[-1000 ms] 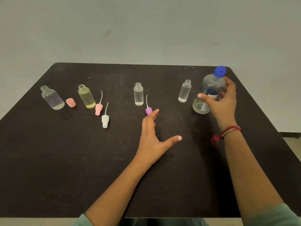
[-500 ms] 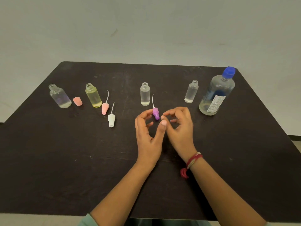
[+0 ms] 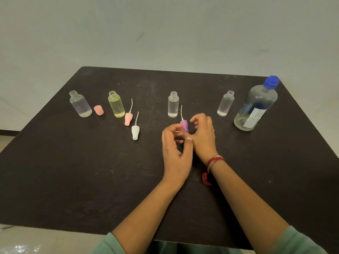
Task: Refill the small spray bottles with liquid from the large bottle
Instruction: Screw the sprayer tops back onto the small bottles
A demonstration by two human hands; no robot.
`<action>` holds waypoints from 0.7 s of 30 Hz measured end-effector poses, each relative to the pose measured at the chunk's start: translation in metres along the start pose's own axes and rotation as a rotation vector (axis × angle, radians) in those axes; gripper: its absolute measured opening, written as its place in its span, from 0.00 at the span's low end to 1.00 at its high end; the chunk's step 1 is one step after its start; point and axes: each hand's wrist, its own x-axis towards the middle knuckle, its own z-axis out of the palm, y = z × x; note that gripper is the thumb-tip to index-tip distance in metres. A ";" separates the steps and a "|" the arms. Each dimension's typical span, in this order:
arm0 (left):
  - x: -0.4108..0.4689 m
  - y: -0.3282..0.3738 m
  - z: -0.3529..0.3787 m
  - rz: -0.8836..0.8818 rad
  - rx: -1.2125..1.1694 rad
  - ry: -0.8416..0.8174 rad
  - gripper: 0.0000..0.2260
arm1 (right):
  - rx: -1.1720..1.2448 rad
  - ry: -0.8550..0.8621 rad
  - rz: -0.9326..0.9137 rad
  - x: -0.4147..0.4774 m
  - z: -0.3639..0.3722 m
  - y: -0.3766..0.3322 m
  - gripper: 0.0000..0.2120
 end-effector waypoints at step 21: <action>0.036 -0.022 0.041 -0.109 0.128 -0.179 0.18 | 1.254 0.523 0.387 -0.006 -0.042 0.013 0.05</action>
